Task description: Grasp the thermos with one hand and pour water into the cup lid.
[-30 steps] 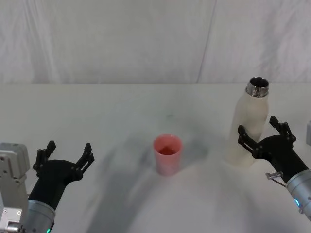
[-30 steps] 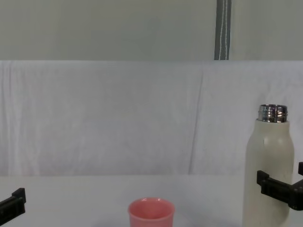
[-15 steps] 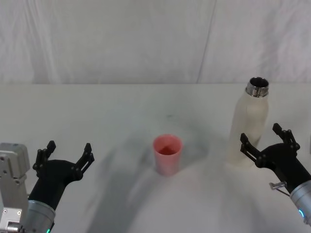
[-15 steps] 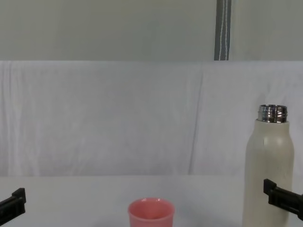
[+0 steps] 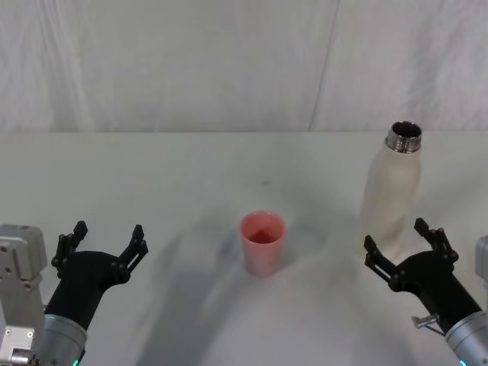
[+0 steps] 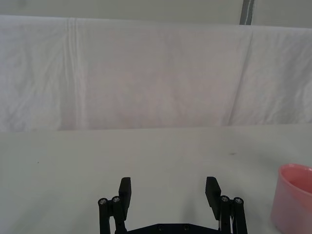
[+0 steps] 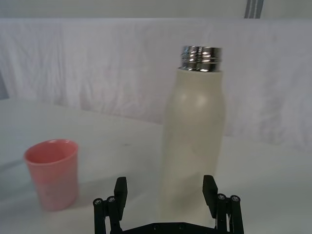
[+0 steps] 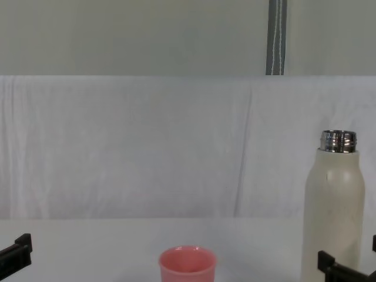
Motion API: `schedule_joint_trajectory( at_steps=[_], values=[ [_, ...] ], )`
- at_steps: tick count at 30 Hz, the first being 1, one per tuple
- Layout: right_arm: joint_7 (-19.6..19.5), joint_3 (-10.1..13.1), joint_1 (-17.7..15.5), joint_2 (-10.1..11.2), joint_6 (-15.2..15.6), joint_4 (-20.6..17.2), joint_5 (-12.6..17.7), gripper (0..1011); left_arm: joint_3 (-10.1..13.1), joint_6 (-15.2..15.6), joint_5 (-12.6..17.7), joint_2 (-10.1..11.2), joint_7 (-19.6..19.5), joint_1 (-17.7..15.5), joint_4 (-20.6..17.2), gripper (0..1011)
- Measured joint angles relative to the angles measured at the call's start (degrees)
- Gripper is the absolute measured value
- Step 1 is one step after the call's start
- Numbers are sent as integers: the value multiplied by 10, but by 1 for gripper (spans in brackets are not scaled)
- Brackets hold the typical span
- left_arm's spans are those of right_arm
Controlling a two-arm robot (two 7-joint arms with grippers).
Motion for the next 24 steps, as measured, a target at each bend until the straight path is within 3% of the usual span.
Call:
schedule_joint_trajectory(
  at_steps=[24],
  values=[
    [19,-49,-5,-10,-4,18,-8,1001,0,0,0,0,0,0,0,1001]
  ],
)
